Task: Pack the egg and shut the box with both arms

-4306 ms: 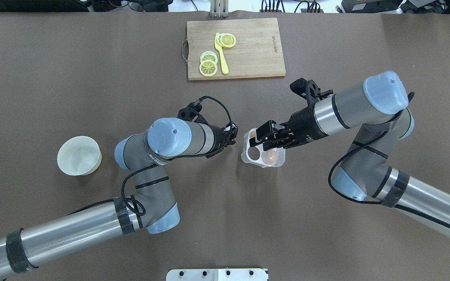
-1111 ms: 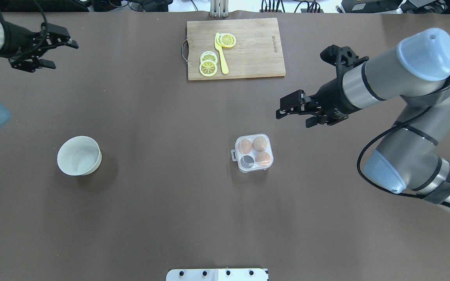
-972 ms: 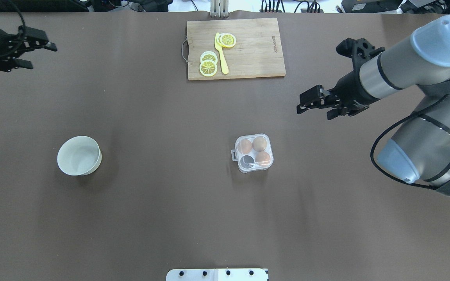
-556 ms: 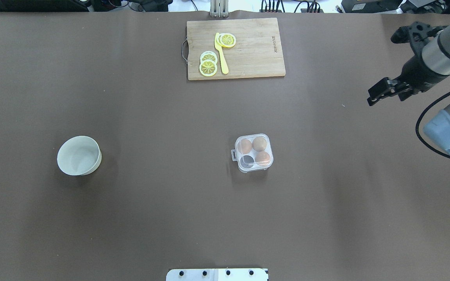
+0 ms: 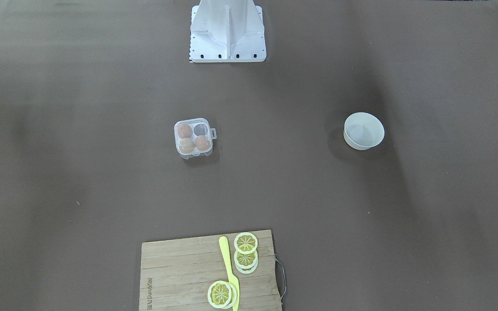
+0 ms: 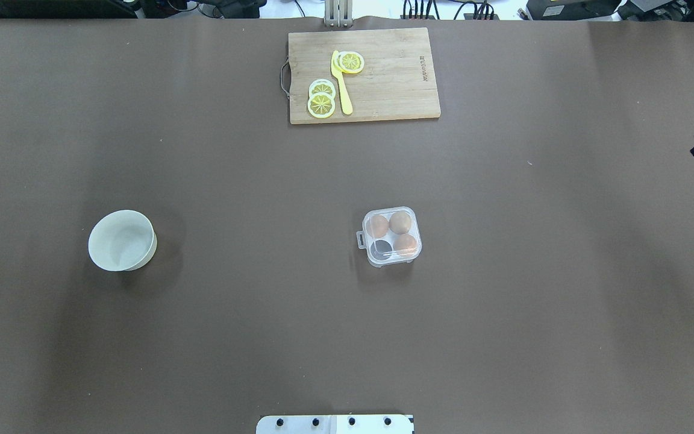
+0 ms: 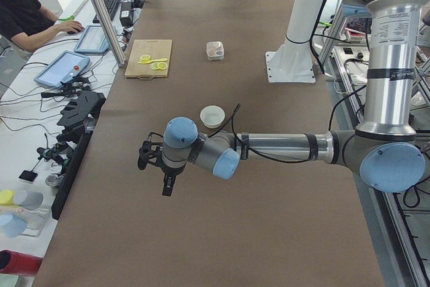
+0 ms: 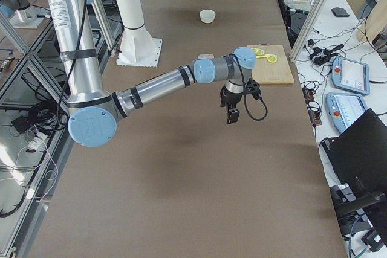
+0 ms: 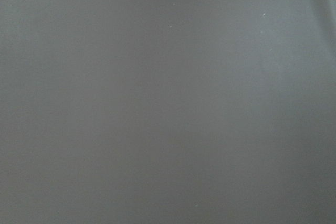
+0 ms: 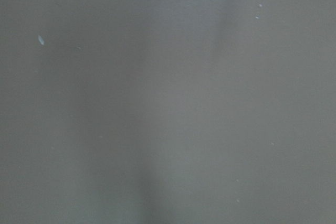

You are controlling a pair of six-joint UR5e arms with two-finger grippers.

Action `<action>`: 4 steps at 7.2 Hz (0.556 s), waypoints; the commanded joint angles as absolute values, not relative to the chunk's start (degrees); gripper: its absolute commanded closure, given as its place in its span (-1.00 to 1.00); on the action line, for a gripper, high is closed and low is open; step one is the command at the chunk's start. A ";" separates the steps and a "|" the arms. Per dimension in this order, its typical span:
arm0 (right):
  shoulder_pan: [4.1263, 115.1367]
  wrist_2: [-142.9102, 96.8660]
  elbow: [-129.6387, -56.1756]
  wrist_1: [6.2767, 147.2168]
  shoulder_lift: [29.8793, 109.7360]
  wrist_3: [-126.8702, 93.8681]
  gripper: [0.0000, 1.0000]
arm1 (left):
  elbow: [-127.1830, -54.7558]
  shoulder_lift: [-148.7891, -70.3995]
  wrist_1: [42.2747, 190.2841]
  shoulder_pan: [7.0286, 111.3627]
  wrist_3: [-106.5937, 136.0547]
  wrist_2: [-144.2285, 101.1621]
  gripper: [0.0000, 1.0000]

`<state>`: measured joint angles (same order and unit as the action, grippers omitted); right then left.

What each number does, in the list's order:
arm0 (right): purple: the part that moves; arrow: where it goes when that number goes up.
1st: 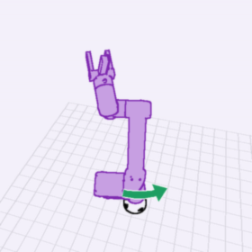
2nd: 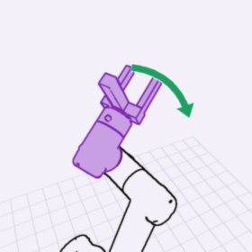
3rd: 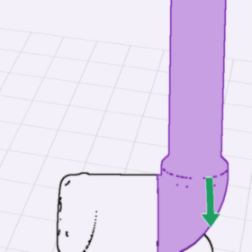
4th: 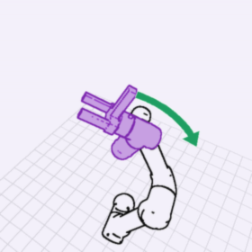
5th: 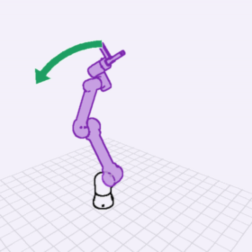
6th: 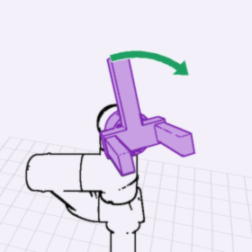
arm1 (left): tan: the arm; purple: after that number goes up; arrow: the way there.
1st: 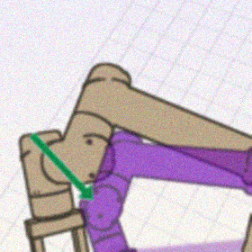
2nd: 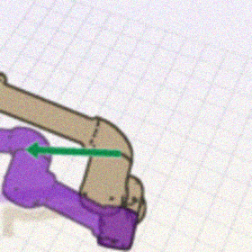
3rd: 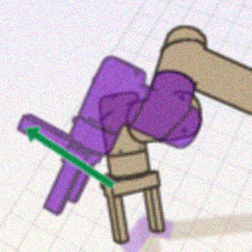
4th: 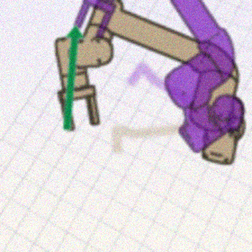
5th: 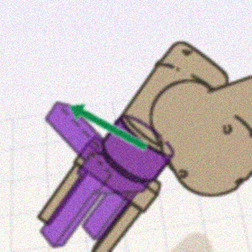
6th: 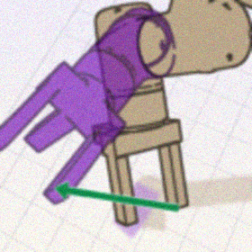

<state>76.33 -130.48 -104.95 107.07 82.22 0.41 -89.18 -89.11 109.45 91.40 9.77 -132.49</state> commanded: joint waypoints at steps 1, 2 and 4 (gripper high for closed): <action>83.29 -132.88 -104.85 109.50 86.03 8.39 -1.00 | -89.64 -93.31 94.19 96.94 -4.18 -132.28 -0.97; 85.50 -133.50 -104.85 112.64 87.18 11.57 -1.00 | -90.17 -94.64 93.09 96.77 -4.22 -132.28 -0.97; 89.28 -135.60 -103.72 112.50 93.14 14.85 -1.00 | -91.66 -95.36 93.60 94.50 -3.78 -132.45 -0.97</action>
